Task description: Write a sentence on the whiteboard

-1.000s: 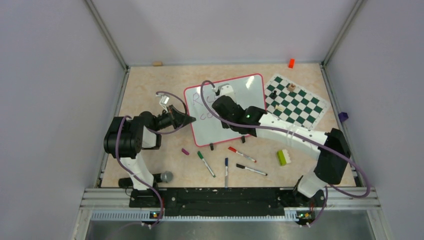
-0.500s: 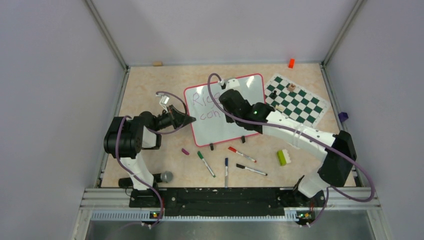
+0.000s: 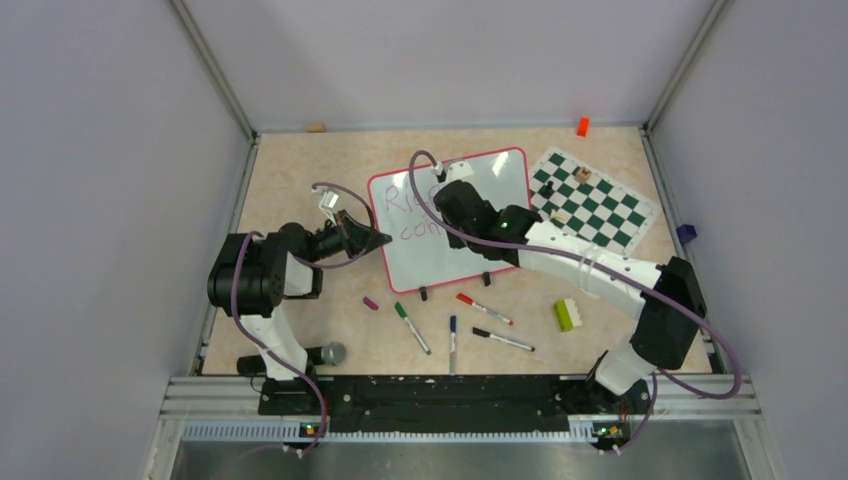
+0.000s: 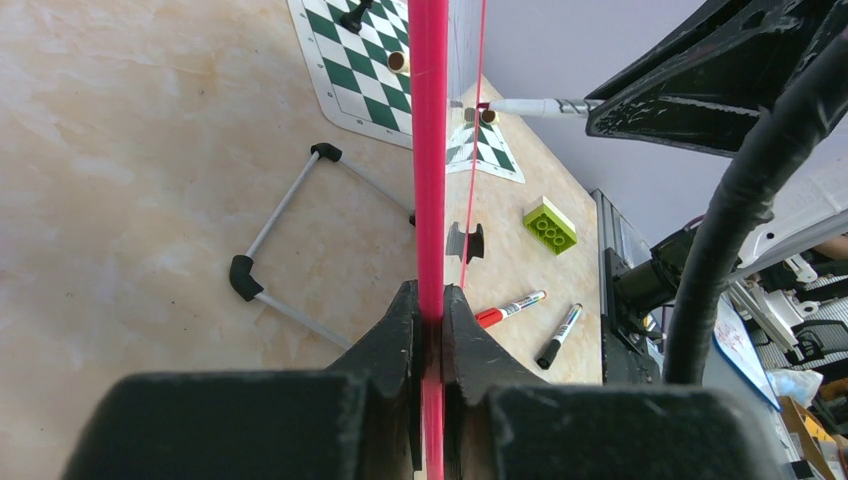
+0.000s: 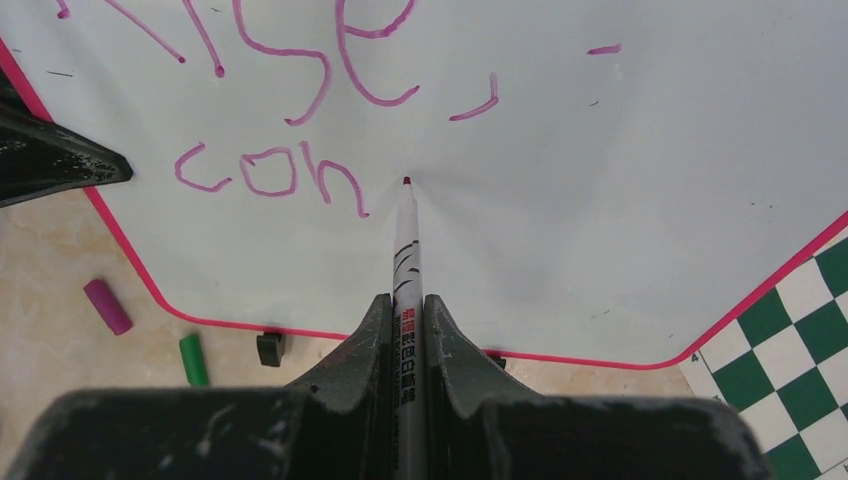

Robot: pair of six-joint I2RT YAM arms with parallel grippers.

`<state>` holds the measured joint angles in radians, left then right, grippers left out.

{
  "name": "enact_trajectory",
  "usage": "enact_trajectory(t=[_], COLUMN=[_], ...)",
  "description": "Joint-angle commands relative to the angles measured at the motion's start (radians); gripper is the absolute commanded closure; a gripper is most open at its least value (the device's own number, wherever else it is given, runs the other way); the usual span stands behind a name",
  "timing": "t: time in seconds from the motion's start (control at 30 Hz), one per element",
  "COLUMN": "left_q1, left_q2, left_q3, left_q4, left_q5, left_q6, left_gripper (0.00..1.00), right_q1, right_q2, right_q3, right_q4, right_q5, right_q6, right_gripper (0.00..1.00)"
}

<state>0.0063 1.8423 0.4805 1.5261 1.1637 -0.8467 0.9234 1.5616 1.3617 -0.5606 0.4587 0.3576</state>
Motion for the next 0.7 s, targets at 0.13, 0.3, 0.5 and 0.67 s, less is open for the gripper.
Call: enact_trajectory(t=[0.13, 0.3, 0.5, 0.67], left_q1=[-0.013, -0.012, -0.013, -0.012], left_q2=[0.003, 0.002, 0.002, 0.003], left_q3=[0.009, 0.009, 0.009, 0.009], left_q4=[0.094, 0.094, 0.094, 0.094], left_q5=[0.029, 0.029, 0.029, 0.028], left_q6=[0.034, 0.034, 0.035, 0.034], left_gripper=[1.00, 1.00, 1.00, 1.00], right_q1=[-0.005, -0.005, -0.006, -0.005], right_q2=[0.051, 0.062, 0.056, 0.039], right_q3=[0.072, 0.075, 0.044, 0.007], right_q4=[0.037, 0.050, 0.051, 0.035], right_q5=[0.025, -0.011, -0.061, -0.076], right_q6=[-0.021, -0.030, -0.034, -0.030], right_gripper=[1.00, 1.00, 1.00, 1.00])
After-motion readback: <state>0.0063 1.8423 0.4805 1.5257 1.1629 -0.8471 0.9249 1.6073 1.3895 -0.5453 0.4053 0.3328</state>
